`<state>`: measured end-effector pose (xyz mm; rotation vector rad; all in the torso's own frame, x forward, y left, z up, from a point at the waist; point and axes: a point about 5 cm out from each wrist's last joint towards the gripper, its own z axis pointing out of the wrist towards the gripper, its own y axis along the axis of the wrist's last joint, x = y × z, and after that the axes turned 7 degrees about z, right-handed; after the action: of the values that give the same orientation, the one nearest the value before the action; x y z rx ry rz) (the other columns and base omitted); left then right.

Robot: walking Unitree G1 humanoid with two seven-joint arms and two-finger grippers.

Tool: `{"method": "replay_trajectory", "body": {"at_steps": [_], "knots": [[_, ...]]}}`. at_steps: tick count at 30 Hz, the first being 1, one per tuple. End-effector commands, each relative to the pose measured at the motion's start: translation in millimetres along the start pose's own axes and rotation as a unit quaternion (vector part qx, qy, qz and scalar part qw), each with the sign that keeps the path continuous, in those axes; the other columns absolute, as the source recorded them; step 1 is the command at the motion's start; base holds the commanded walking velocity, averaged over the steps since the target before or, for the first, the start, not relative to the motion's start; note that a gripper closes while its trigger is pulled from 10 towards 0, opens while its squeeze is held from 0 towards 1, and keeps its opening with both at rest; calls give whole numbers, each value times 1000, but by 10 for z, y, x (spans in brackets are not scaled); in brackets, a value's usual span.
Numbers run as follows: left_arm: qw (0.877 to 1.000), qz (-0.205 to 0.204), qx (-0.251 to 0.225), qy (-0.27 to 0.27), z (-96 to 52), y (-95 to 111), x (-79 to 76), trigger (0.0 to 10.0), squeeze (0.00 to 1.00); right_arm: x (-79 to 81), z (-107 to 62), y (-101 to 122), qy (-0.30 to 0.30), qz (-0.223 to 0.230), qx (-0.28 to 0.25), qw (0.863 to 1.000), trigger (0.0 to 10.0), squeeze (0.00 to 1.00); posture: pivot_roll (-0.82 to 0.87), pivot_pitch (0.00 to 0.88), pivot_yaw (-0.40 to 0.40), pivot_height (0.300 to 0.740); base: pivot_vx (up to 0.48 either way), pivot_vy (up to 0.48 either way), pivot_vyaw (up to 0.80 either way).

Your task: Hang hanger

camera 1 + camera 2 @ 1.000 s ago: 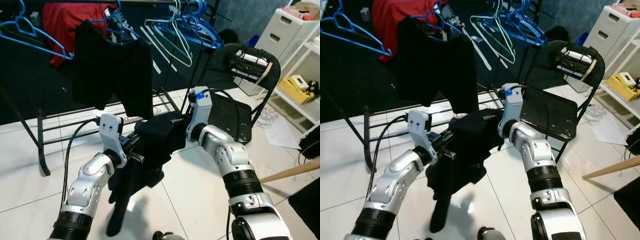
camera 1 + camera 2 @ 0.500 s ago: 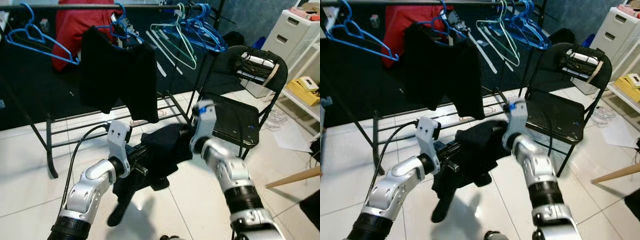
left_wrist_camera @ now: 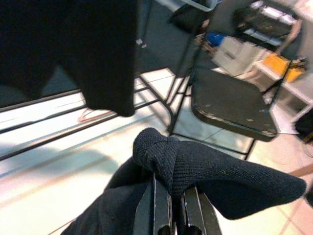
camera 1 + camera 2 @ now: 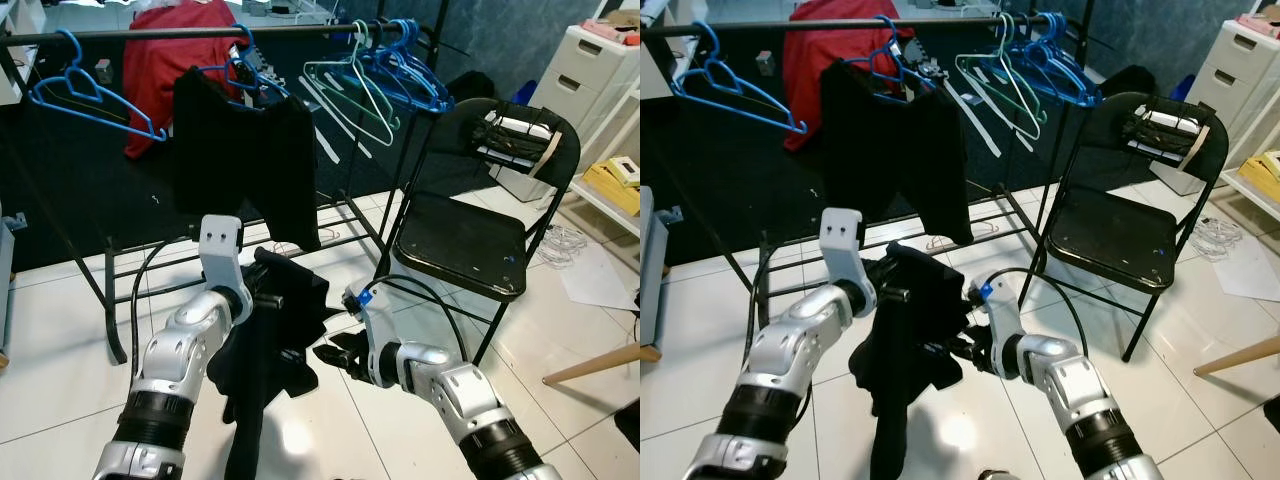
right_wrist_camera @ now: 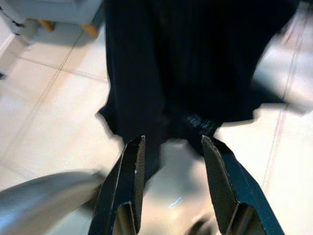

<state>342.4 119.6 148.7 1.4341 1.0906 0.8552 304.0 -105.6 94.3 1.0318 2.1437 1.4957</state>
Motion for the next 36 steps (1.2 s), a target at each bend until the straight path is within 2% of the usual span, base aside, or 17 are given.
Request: {"method": "replay_trajectory", "body": {"at_steps": [1,3,5,6,7,8,9,10,11,12,15,17,18,21,28,34,36], "knots": [[1000,-11,16,13,43,-34,-47,0,0,-37,-23,50,-40,-89,-46,994,10000,0,-113,88,-20,740,0,0,0],[999,-17,21,19,46,-57,-44,0,0,-51,-28,55,-51,-106,-57,991,10000,0,-113,88,-20,740,0,0,0],[995,-33,52,76,27,-243,112,0,0,-41,-45,18,-81,-83,-82,990,10000,0,-99,83,-9,740,0,0,0],[991,-26,74,109,2,-372,218,0,0,-56,-70,6,-122,-26,-112,986,10000,0,-103,82,-9,740,0,0,0],[991,-26,74,109,2,-372,218,0,0,-56,-70,6,-122,-26,-112,986,10000,0,-103,82,-9,740,0,0,0],[987,-19,88,130,-20,-457,286,0,0,-71,-93,-9,-151,16,-130,980,10000,0,-103,82,-9,740,0,0,0],[982,-22,97,160,-63,-554,376,0,0,-132,-147,-115,-198,97,-139,965,10000,0,-107,93,-25,740,0,0,0],[982,-22,97,160,-63,-554,376,0,0,-132,-147,-115,-198,97,-139,965,10000,0,-107,93,-25,740,0,0,0],[978,-49,104,173,-111,-662,435,10000,0,-194,-211,-271,-242,151,-130,950,10000,0,-105,91,-38,740,0,0,0],[978,-49,104,173,-111,-662,435,10000,0,-194,-211,-271,-242,151,-130,950,10000,0,-105,91,-38,740,0,0,0],[973,-129,79,176,-238,-799,478,10000,0,-332,-357,-553,-330,239,-141,902,10000,0,-110,92,-44,740,0,0,0],[969,-136,65,195,-309,-793,501,10000,0,-380,-385,-549,-346,227,-144,899,10000,0,-101,96,-40,740,0,0,0],[963,-170,39,204,-409,-769,514,10000,0,-438,-394,-520,-352,234,-145,895,10000,0,-91,96,-44,740,0,0,0],[963,-198,14,183,-487,-724,516,10000,0,-486,-393,-429,-346,242,-156,893,10000,0,-85,100,-51,740,0,0,0],[976,-137,-17,171,-494,-565,472,10000,0,-501,-384,2,-291,186,-216,913,10000,0,-84,100,-62,740,0,0,0],[981,-113,-21,159,-383,-471,400,10000,0,-533,-372,181,-295,183,-248,904,10000,0,-99,95,-58,740,0,0,0],[986,-67,-7,152,-336,-475,343,10000,0,-571,-364,152,-305,183,-243,903,10000,0,-86,87,-61,740,0,0,0]]}}
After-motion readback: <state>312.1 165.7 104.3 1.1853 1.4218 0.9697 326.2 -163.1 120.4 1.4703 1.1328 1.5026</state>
